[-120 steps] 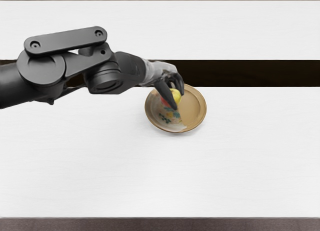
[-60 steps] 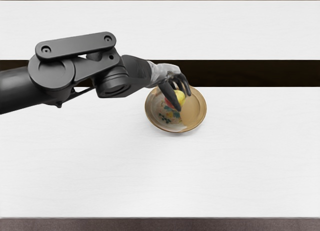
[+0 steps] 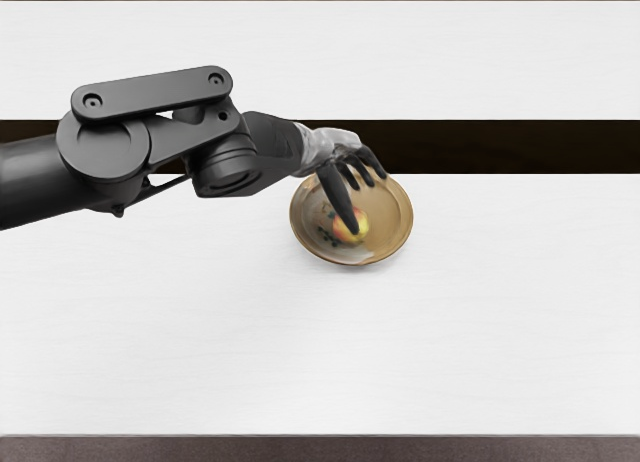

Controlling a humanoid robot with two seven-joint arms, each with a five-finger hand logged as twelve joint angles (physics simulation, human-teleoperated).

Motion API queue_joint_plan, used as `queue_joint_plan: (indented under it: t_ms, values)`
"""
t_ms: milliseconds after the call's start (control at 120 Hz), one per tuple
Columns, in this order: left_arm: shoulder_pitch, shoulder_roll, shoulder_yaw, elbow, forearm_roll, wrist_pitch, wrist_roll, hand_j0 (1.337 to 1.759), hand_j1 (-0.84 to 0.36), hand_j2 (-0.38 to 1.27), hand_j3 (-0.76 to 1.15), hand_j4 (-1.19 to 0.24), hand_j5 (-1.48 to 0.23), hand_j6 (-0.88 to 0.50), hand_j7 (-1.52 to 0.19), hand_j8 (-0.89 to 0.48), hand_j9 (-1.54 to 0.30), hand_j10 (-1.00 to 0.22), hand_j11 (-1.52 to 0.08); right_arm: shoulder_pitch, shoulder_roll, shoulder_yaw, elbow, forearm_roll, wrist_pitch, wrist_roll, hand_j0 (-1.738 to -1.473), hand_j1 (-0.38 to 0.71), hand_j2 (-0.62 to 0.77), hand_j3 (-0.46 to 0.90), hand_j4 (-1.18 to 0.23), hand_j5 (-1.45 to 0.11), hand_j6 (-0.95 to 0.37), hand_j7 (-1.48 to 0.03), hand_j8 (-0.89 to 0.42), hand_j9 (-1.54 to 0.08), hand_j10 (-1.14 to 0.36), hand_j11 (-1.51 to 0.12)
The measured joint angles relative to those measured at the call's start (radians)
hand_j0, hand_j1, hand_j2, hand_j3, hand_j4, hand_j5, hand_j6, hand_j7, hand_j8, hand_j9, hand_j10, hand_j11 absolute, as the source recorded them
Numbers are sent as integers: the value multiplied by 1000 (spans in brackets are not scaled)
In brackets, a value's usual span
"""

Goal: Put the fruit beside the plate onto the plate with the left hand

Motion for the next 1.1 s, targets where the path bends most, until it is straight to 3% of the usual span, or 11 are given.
queue_joint_plan:
  t_ms: [225,392,500,608,692,792,908,1100]
  values:
    - [7,28,-34,-2,-32,-1,0,1658,15,60,0,-282,-369,-282,-367,-274,-367,-286,-367,0,0,0,0,0,0,0,-1658,-310,-6,0,-34,-43,-34,-43,-34,-43,-34,-43]
    - [29,149,-124,-32,-157,-29,0,1658,37,54,0,-262,-341,-262,-340,-258,-340,-264,-340,0,0,0,0,0,0,0,-1658,-310,-6,0,-34,-43,-34,-43,-34,-43,-34,-43]
    - [172,248,-268,-42,-197,-168,0,1658,43,52,0,-256,-333,-256,-333,-254,-333,-257,-333,0,0,0,0,0,0,0,-1658,-310,-6,0,-34,-43,-34,-43,-34,-43,-33,-43]
    - [209,345,-406,-28,-275,-403,0,1658,46,51,0,-253,-329,-253,-329,-252,-329,-254,-329,0,0,0,0,0,0,0,-1658,-310,-6,0,-34,-43,-34,-43,-34,-43,-33,-43]
    - [313,376,-520,17,-309,-502,0,1658,47,51,0,-252,-328,-252,-328,-251,-328,-252,-328,0,0,0,0,0,0,0,-1658,-310,-6,0,-34,-43,-34,-43,-34,-43,-33,-43]
    - [407,408,-637,85,-326,-552,0,1658,48,51,0,-252,-327,-252,-327,-251,-327,-252,-327,0,0,0,0,0,0,0,-1658,-310,-6,0,-34,-43,-34,-43,-34,-43,-33,-43]
    - [482,430,-694,163,-331,-573,0,1658,44,51,0,-255,-331,-255,-331,-254,-331,-255,-331,0,0,0,0,0,0,0,-1658,-310,-6,0,-34,-43,-34,-43,-34,-43,-33,-43]
    - [630,480,-775,205,-325,-582,-17,1658,21,55,0,-273,-356,-273,-356,-273,-356,-273,-356,0,0,0,0,0,0,0,-1658,-310,-6,0,-34,-43,-34,-43,-34,-43,-33,-43]
